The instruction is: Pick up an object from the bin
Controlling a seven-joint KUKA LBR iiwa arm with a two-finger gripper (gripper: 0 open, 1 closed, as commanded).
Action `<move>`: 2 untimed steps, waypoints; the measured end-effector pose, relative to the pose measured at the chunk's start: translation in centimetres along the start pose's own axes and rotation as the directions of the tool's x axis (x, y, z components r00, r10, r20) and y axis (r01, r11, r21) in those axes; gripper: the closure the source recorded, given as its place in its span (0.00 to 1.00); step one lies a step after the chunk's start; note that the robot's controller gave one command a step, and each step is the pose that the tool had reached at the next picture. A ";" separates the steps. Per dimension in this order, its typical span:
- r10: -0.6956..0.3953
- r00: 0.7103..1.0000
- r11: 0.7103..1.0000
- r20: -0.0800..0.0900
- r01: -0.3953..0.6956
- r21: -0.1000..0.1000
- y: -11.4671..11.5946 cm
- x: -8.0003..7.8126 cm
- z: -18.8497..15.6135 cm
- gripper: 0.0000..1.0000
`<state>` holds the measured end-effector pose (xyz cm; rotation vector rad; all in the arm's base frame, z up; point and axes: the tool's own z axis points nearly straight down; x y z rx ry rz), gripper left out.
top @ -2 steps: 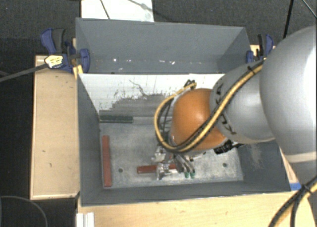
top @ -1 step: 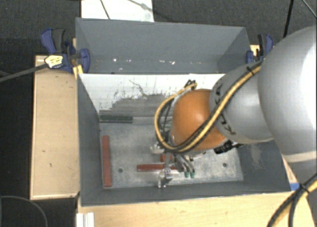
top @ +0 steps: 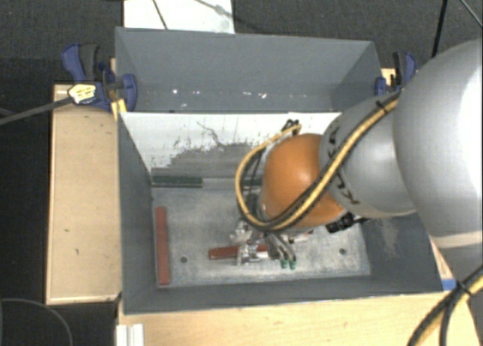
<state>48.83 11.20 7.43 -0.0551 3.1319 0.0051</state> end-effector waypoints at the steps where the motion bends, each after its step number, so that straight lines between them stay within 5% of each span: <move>1: 0.001 1.000 1.000 0.000 -0.001 0.000 0.0 0.0 0.0 1.00; 2: -0.036 0.999 0.999 -0.007 0.036 0.002 1.3 -1.6 -14.0 1.00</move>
Offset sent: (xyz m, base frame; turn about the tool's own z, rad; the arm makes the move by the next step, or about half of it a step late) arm 0.0134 0.0133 0.1394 -0.0485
